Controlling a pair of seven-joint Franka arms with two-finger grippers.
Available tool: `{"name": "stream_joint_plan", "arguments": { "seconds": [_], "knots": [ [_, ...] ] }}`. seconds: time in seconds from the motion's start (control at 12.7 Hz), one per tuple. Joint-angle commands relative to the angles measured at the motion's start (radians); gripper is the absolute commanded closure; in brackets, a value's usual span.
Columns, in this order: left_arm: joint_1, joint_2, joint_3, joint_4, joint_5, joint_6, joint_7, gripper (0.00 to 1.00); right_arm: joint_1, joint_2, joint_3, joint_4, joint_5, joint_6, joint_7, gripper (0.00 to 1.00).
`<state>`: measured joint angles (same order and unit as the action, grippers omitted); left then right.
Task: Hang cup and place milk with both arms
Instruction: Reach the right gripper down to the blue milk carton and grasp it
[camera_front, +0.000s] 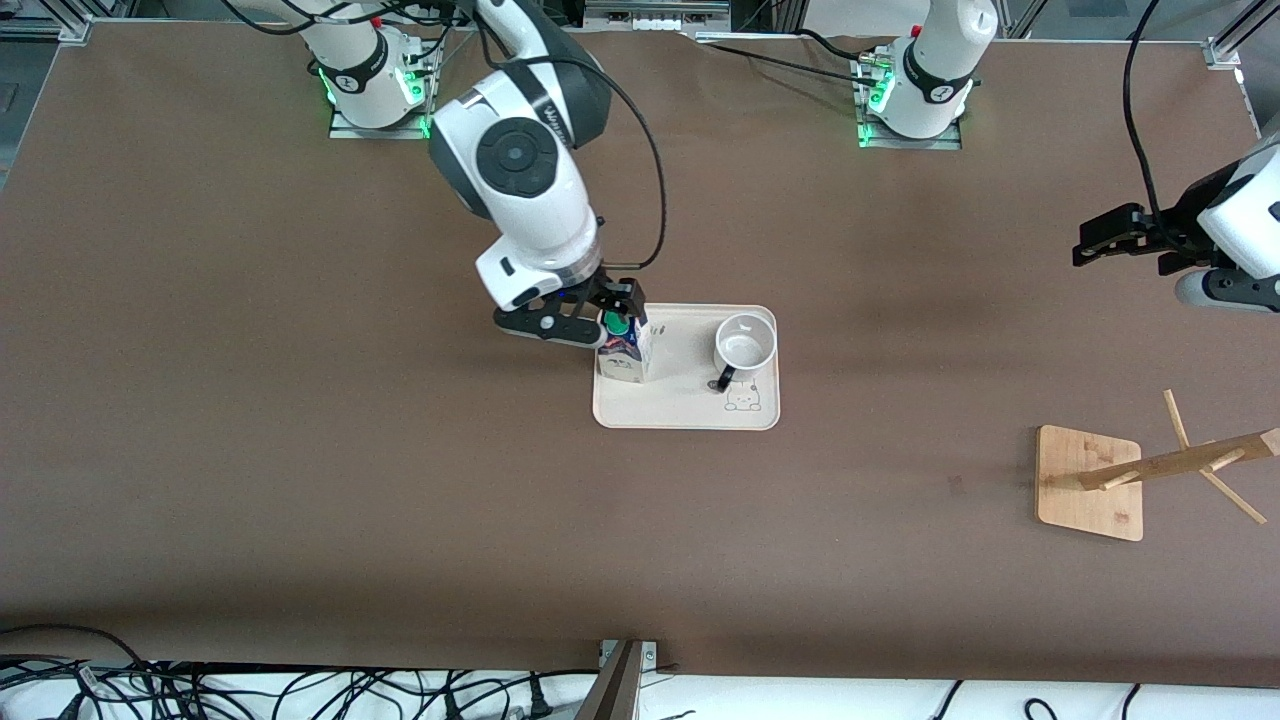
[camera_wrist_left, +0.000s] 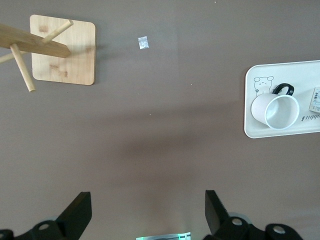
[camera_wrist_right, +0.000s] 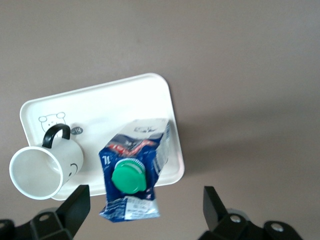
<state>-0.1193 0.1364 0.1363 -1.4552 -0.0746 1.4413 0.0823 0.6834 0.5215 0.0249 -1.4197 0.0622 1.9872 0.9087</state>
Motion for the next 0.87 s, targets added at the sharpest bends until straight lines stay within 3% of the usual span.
{"name": "stream_joint_plan", "arguments": {
  "seconds": [0.0,0.16,0.39,0.63,0.71,0.79],
  "knots": [
    [-0.003,0.026,-0.001,0.024,-0.008,-0.012,0.004,0.00,0.024,0.034,-0.010,0.028,0.011,0.015,0.053,0.00],
    [-0.028,0.054,-0.017,0.035,0.060,-0.009,0.004,0.00,0.060,0.058,-0.011,0.022,0.010,0.038,0.081,0.00],
    [-0.043,0.078,-0.024,0.033,0.065,-0.013,0.005,0.00,0.073,0.069,-0.011,-0.031,0.004,0.100,0.088,0.03],
    [-0.046,0.081,-0.029,0.035,0.070,-0.018,0.014,0.00,0.067,0.068,-0.013,-0.041,-0.001,0.101,0.072,0.49],
    [-0.046,0.081,-0.029,0.036,0.068,-0.022,0.014,0.00,0.062,0.063,-0.014,-0.036,-0.001,0.101,0.058,0.63],
    [-0.045,0.084,-0.029,0.036,0.053,-0.042,0.019,0.00,0.059,0.052,-0.017,-0.033,0.002,0.094,0.050,0.70]
  ]
}}
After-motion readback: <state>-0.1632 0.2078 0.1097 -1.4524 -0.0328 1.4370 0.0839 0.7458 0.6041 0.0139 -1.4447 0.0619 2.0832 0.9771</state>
